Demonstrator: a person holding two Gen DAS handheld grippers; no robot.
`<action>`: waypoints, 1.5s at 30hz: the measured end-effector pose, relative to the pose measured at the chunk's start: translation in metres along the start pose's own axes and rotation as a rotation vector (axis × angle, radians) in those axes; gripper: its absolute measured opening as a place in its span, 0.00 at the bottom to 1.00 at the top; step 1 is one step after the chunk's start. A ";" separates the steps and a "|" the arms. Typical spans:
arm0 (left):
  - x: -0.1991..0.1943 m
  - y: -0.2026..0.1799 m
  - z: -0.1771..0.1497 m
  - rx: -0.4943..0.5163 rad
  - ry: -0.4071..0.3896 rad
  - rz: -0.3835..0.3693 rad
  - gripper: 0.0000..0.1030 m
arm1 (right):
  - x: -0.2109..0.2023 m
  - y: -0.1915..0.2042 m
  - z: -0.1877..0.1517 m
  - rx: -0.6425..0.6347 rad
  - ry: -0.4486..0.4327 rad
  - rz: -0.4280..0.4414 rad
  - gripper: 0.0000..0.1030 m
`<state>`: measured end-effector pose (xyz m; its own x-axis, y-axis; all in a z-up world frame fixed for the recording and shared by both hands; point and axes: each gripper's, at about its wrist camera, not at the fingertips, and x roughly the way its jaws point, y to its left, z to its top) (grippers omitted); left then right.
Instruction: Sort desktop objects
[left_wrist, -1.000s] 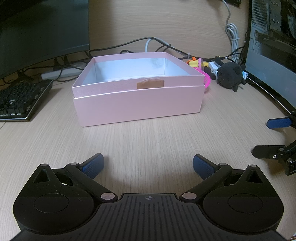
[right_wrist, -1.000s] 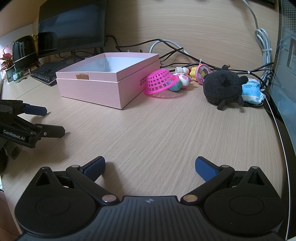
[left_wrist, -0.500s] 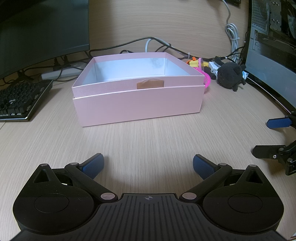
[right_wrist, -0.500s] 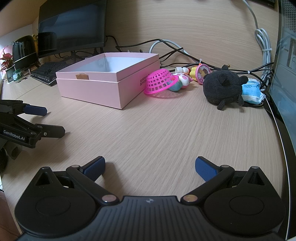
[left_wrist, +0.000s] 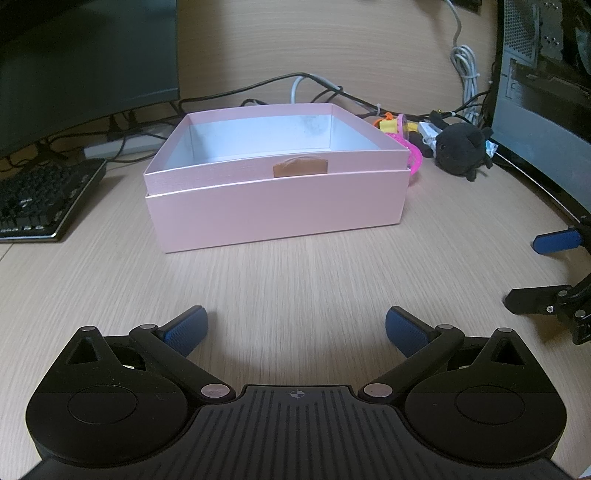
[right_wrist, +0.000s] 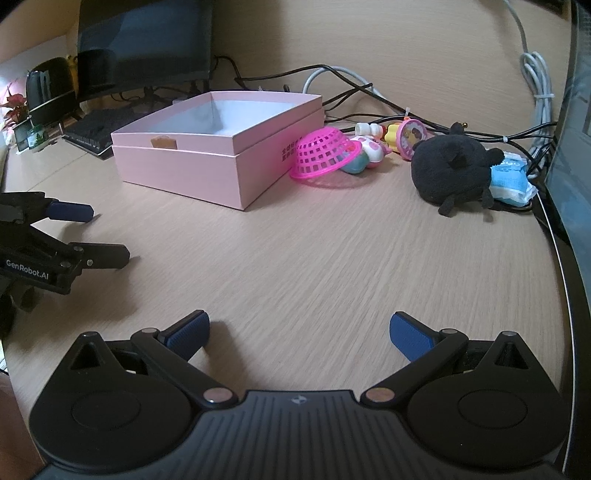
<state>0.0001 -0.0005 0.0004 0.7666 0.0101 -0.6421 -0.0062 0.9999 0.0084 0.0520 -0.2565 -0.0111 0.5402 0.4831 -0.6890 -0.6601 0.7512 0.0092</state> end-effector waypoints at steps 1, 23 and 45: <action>0.000 0.000 0.000 0.000 0.000 0.001 1.00 | 0.000 0.002 0.000 0.008 0.004 -0.011 1.00; -0.028 0.040 0.043 -0.009 -0.022 0.101 1.00 | 0.052 -0.024 0.122 0.245 -0.167 -0.059 0.66; 0.011 0.084 0.057 -0.047 -0.012 0.045 1.00 | 0.107 0.024 0.183 0.359 -0.161 0.124 0.69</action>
<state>0.0450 0.0830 0.0378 0.7725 0.0557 -0.6326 -0.0713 0.9975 0.0008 0.1895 -0.1041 0.0483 0.5616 0.6227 -0.5448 -0.5166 0.7782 0.3570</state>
